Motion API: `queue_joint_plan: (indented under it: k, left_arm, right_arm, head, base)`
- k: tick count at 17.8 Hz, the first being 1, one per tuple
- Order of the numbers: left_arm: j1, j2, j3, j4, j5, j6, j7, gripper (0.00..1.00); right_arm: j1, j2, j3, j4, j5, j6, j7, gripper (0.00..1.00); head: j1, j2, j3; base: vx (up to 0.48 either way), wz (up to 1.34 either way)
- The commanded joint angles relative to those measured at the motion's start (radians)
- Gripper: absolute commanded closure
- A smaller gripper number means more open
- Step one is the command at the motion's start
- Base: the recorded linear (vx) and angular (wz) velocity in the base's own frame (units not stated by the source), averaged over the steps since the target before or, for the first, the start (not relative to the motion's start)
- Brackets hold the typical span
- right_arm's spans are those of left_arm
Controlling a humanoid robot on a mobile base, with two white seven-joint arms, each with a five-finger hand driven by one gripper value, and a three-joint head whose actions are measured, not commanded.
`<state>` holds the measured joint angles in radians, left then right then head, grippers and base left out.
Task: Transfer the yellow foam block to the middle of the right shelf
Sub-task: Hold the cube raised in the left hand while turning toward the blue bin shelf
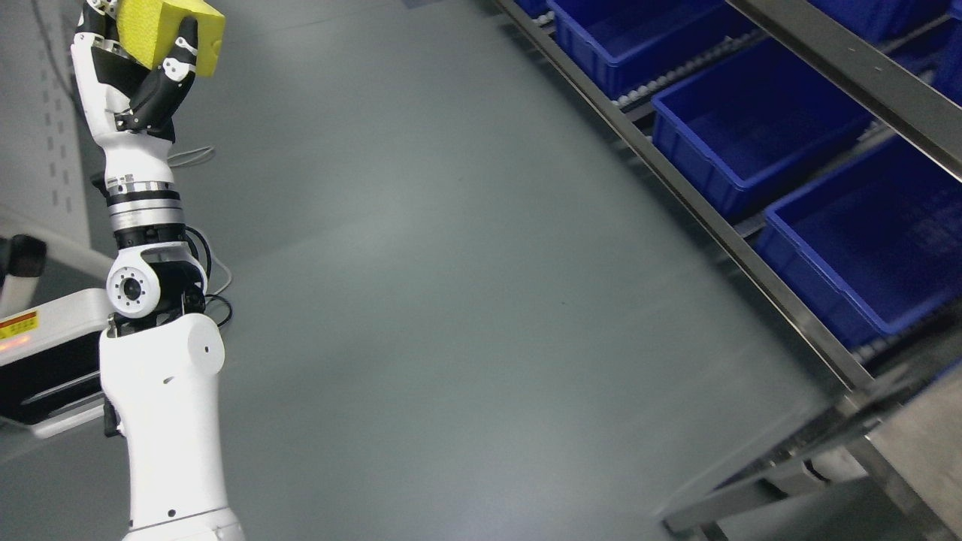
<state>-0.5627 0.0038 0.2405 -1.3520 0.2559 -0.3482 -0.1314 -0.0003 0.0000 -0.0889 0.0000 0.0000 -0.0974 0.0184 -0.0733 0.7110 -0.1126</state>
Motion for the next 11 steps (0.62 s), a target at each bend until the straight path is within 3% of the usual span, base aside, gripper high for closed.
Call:
queue_joint_plan:
  k: [1,11]
  left_arm:
    - [0.017,0.014,0.034,-0.033,0.0,0.001,-0.007,0.63]
    - [0.027,0.014,0.014,-0.033,0.0,-0.005,-0.008,0.63]
  right_arm:
    - [-0.001,-0.017,0.0,-0.017,0.0,0.001,0.0,0.0]
    - [-0.001,-0.017,0.0,-0.017,0.0,0.001,0.0,0.0]
  head:
    - [0.0,0.0,0.0]
    - [0.0,0.0,0.0]
  base:
    - [0.113,0.78]
    - [0.172,0.47]
